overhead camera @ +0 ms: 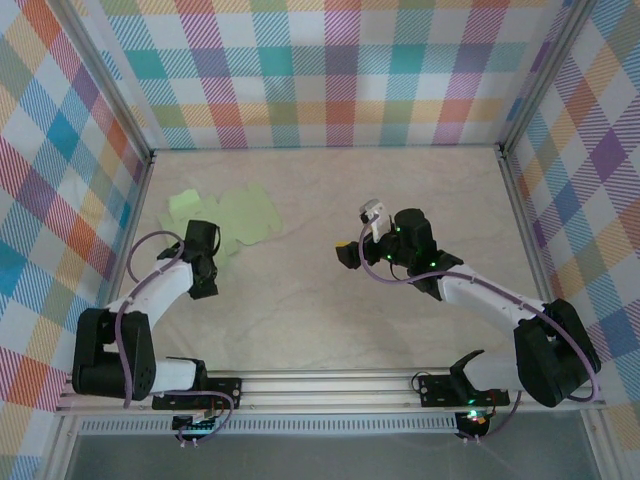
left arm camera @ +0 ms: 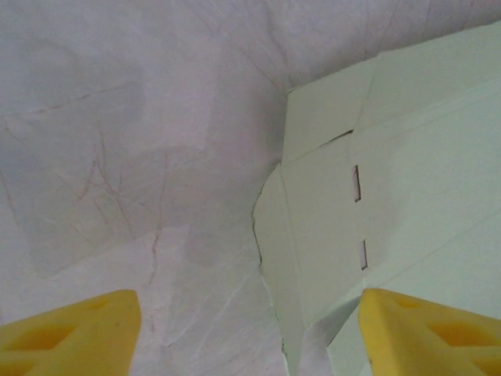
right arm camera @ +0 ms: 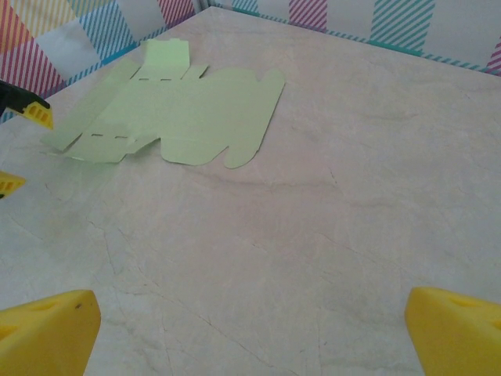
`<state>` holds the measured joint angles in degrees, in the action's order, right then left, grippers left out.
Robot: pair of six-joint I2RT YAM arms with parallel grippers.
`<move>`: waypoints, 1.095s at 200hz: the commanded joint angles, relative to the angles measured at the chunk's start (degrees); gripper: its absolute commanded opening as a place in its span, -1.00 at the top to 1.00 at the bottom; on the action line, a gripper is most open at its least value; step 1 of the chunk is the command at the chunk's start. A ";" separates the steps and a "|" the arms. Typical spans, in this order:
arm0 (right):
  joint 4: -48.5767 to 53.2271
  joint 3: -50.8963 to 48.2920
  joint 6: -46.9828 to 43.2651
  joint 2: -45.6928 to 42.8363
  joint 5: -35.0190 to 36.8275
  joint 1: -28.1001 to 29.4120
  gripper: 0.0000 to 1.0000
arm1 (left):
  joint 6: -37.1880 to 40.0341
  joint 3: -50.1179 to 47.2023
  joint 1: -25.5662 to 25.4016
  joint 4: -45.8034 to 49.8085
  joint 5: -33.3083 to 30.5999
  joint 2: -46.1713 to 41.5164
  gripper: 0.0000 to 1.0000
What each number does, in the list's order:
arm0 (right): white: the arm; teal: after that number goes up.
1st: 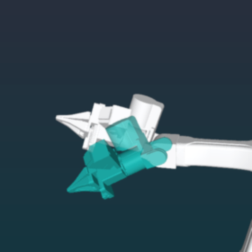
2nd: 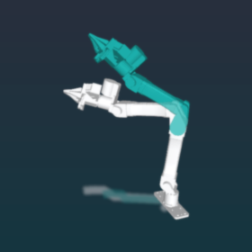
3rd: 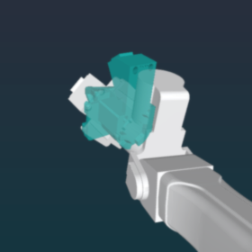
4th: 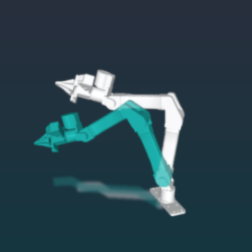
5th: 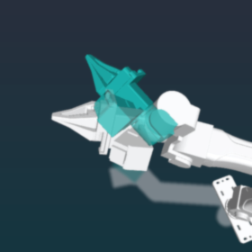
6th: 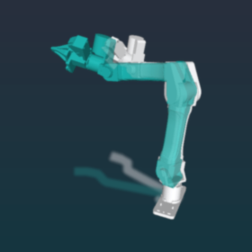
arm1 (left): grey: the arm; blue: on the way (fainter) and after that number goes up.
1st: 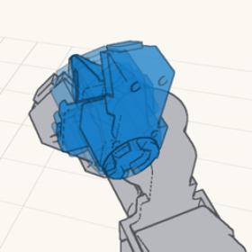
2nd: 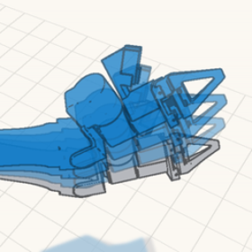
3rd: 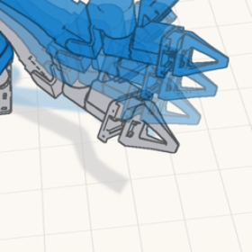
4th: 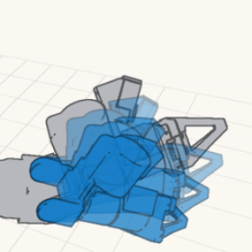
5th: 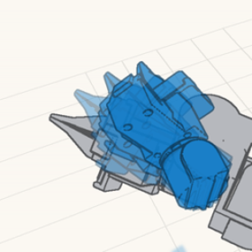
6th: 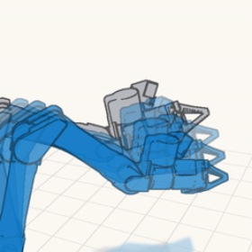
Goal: Fold the paper box
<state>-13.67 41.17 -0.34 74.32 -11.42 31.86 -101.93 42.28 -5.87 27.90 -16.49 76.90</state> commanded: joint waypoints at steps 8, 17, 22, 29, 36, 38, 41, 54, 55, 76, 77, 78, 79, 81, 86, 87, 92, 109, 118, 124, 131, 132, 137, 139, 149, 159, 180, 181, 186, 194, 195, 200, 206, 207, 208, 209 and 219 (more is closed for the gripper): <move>1.32 2.24 0.42 0.43 0.24 0.19 -0.99 | -1.30 3.00 -0.14 -1.34 0.64 3.42 -0.29; 1.66 2.40 0.34 0.49 0.58 0.22 -0.99 | -1.32 3.30 -0.11 -1.69 1.48 4.29 -0.27; 1.94 2.60 0.34 0.47 0.59 0.23 -0.99 | -1.14 3.57 -0.12 -1.79 1.78 4.64 -0.25; 2.17 2.71 0.27 0.47 0.61 0.22 -0.99 | -0.77 4.10 -0.13 -1.56 1.99 4.95 -0.23; 2.17 2.71 0.17 0.39 0.76 0.22 -0.99 | -0.55 4.52 -0.21 -1.15 1.97 5.35 -0.18; 2.18 2.69 0.23 0.45 0.85 0.27 -0.99 | -0.55 4.62 -0.27 -1.06 2.01 5.40 -0.17; 2.22 2.72 0.11 0.47 0.91 0.23 -0.99 | -0.67 4.77 -0.27 -0.91 1.95 5.64 -0.14; 2.40 3.08 -0.10 0.63 1.18 0.22 -0.99 | -0.79 4.72 -0.26 -0.77 1.79 5.95 -0.03; 2.59 3.08 -0.14 0.63 1.20 0.22 -0.99 | -0.85 4.69 -0.23 -0.75 1.76 5.96 -0.03; 4.04 3.96 -0.46 1.06 1.40 0.22 -0.99 | -1.25 3.85 -0.23 -1.38 1.45 5.94 0.18; 4.07 4.03 -0.46 1.07 1.44 0.22 -0.99 | -1.29 3.81 -0.22 -1.37 1.46 5.92 0.19; 4.12 4.02 -0.50 1.12 1.42 0.22 -0.99 | -1.32 3.75 -0.16 -1.36 1.46 5.90 0.20; 4.24 4.01 -0.56 1.10 1.46 0.22 -0.99 | -1.33 3.67 -0.13 -1.36 1.42 5.90 0.21; 4.33 4.12 -0.61 1.16 1.48 0.22 -0.99 | -1.34 3.57 -0.18 -1.36 1.32 5.96 0.23; 4.64 4.23 -0.62 1.17 1.57 0.22 -0.99 | -1.28 3.53 -0.16 -1.49 1.30 5.92 0.26; 4.67 4.30 -0.63 1.17 1.53 0.22 -1.00 | -1.26 3.52 -0.13 -1.60 1.25 5.95 0.26; 4.99 4.36 -0.69 1.17 1.52 0.22 -0.99 | -0.93 3.45 -0.12 -1.90 1.11 6.00 0.28; 5.80 4.57 -0.98 1.17 1.53 0.22 -0.99 | -0.06 3.93 -0.11 -1.05 0.60 6.19 0.38; 6.02 4.59 -1.07 1.17 1.66 0.22 -0.99 | 0.20 3.96 -0.15 -0.70 0.50 6.18 0.45; 6.11 4.66 -1.00 1.17 1.74 0.19 -0.99 | 0.25 3.89 -0.16 -0.53 0.58 6.04 0.51; 6.20 4.69 -0.96 1.17 1.75 0.22 -0.99 | 0.57 3.72 -0.11 -0.67 0.62 5.84 0.57; 6.20 4.70 -0.97 1.17 1.75 0.22 -0.99 | 0.63 3.75 -0.16 -0.71 0.64 5.78 0.58; 6.20 4.67 -0.93 1.17 1.69 0.22 -0.99 | 0.86 3.76 -0.16 -0.63 0.66 5.57 0.62; 6.24 4.64 -0.92 1.17 1.74 0.22 -0.99 | 0.94 3.77 -0.12 -0.54 0.71 5.46 0.64; 6.21 4.74 -0.67 1.10 1.67 0.22 -0.99 | 1.43 3.61 -0.15 -0.17 0.72 4.91 0.71; 6.08 4.74 -0.63 1.09 1.74 0.22 -0.99 | 2.01 3.59 -0.11 0.09 1.07 4.45 0.78; 5.83 4.76 -0.29 1.31 1.75 0.22 -0.99 | 3.65 3.51 -0.17 0.22 2.68 3.55 0.88; 5.84 4.73 -0.28 1.33 1.71 0.22 -0.99 | 3.74 3.51 -0.23 0.22 2.82 3.49 0.88; 5.80 4.67 -0.22 1.47 1.67 0.23 -0.99 | 4.13 3.51 -0.27 0.25 3.32 3.43 0.91; 5.73 4.68 0.03 1.65 1.66 0.22 -0.99 | 5.08 3.58 -0.25 0.24 4.39 3.05 0.93; 5.75 4.65 0.05 1.63 1.66 0.22 -0.99 | 5.21 3.54 -0.31 0.23 4.55 3.02 0.93; 5.75 4.67 0.14 1.76 1.58 0.22 -0.99 | 5.79 3.55 -0.48 0.14 5.18 2.97 0.94; 5.65 4.62 0.21 1.85 1.55 0.22 -0.99 | 6.30 3.68 -0.72 -0.08 5.78 2.98 0.96; 5.62 4.58 0.23 1.87 1.57 0.22 -0.99 | 6.44 3.68 -0.72 -0.10 5.91 2.94 0.96; 5.60 4.60 0.29 1.91 1.57 0.22 -0.99 | 6.55 3.75 -0.72 -0.20 5.97 2.92 0.97; 5.59 4.61 0.27 1.94 1.53 0.18 -0.99 | 6.65 3.76 -0.77 -0.30 6.18 2.95 0.97; 5.76 4.70 0.25 2.20 1.36 0.22 -0.99 | 8.06 4.17 -1.29 -0.80 7.70 3.14 0.98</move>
<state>-8.01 44.38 -0.43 75.53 -9.67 31.86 -97.82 45.80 -5.96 25.96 -12.51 81.14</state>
